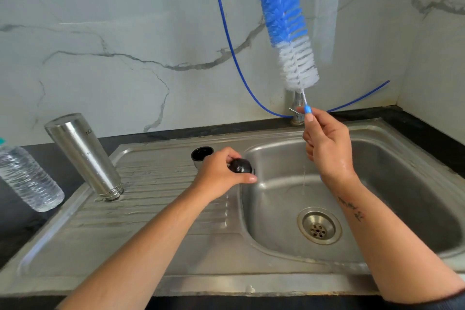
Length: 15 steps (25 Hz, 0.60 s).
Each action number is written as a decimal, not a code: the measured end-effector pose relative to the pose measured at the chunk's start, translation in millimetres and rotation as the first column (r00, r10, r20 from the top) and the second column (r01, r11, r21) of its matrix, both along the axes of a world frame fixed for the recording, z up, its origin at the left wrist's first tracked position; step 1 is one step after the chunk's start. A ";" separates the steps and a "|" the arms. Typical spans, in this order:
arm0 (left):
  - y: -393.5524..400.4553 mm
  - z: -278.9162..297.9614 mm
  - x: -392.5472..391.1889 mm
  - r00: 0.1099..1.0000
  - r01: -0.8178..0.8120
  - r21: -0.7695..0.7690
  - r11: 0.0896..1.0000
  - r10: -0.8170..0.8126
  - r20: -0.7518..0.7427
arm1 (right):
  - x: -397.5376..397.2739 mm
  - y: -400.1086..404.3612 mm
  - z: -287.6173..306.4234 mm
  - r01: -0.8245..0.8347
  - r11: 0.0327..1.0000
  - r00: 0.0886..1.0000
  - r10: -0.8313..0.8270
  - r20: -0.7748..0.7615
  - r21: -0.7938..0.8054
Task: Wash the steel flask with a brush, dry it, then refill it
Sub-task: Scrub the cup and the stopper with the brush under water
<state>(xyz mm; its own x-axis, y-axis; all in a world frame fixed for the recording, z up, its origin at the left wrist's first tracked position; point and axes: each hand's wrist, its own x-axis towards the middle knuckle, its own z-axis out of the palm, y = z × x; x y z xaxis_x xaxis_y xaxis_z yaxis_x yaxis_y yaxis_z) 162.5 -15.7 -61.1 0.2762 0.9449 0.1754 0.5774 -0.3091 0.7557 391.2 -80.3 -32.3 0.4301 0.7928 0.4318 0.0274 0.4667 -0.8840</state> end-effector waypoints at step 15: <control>52.3 -11.1 -134.9 0.844 -0.486 -0.076 0.871 0.490 0.218 | -17.7 5.2 -12.2 -0.092 0.989 0.993 0.099 0.064 -0.114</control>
